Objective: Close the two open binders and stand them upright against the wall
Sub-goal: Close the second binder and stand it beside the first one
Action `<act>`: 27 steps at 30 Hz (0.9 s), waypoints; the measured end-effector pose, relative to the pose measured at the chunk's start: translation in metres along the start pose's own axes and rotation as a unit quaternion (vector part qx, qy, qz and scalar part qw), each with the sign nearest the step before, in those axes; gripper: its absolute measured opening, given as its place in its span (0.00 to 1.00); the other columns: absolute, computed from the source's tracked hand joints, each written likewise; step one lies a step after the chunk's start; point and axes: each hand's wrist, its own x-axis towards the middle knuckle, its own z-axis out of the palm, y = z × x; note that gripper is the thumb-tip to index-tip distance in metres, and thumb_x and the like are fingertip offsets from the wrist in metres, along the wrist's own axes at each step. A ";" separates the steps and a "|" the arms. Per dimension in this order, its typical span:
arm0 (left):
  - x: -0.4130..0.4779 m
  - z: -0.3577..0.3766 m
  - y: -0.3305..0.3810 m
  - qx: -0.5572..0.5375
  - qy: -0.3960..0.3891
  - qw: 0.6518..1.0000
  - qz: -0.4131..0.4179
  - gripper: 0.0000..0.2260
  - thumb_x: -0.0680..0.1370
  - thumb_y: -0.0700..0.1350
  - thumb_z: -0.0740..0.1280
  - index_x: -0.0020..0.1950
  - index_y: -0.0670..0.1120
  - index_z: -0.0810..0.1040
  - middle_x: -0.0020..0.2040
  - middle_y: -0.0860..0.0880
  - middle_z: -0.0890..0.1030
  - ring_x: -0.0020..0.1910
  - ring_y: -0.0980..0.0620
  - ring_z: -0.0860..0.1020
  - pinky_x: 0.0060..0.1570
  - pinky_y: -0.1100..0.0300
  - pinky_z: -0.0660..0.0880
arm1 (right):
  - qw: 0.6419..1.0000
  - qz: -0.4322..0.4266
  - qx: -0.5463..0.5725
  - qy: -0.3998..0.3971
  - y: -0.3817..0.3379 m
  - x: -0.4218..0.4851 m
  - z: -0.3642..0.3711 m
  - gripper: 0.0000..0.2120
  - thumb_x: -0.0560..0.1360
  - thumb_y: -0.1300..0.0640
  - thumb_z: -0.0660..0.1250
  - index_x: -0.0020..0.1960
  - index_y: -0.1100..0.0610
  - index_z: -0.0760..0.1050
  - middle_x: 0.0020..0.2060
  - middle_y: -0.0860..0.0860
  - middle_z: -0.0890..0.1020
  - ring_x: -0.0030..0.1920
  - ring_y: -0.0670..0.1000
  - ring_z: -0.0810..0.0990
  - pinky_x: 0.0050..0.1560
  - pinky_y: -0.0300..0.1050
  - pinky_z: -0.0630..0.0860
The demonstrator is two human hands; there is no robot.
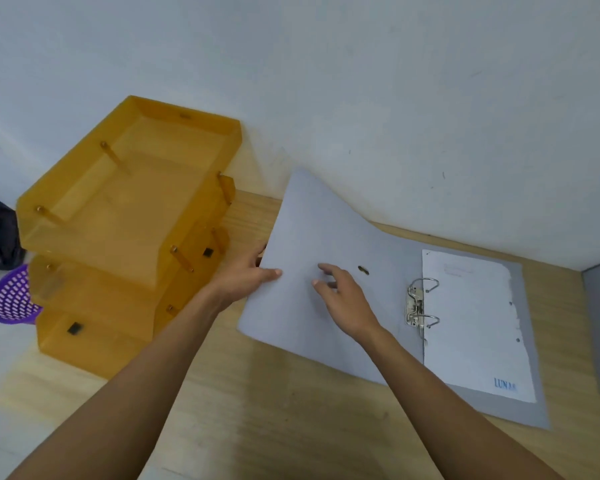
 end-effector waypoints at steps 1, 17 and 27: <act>-0.006 0.001 0.008 0.012 -0.025 1.000 0.007 0.27 0.79 0.42 0.69 0.77 0.54 0.68 0.64 0.53 0.81 0.59 0.52 0.82 0.52 0.55 0.80 | 1.000 -0.006 0.007 0.006 -0.007 -0.002 -0.003 0.25 0.82 0.44 0.61 0.76 0.50 0.67 0.74 0.50 0.70 0.70 0.50 0.72 0.69 0.46 0.69; -0.029 0.137 0.082 -0.189 -0.100 0.969 0.126 0.32 0.82 0.67 0.46 0.79 0.52 0.67 0.73 0.46 0.77 0.73 0.47 0.74 0.73 0.42 0.68 | 0.980 0.028 0.195 0.028 -0.050 -0.052 -0.078 0.24 0.79 0.33 0.57 0.71 0.42 0.69 0.69 0.42 0.73 0.70 0.50 0.72 0.62 0.60 0.79; -0.017 0.243 0.055 -0.063 -0.071 0.995 0.040 0.27 0.85 0.61 0.45 0.83 0.55 0.52 0.83 0.54 0.54 0.81 0.55 0.55 0.76 0.58 0.51 | 0.987 0.050 0.065 0.139 -0.002 -0.087 -0.177 0.20 0.75 0.59 0.63 0.66 0.52 0.75 0.57 0.50 0.83 0.55 0.55 0.83 0.44 0.46 0.80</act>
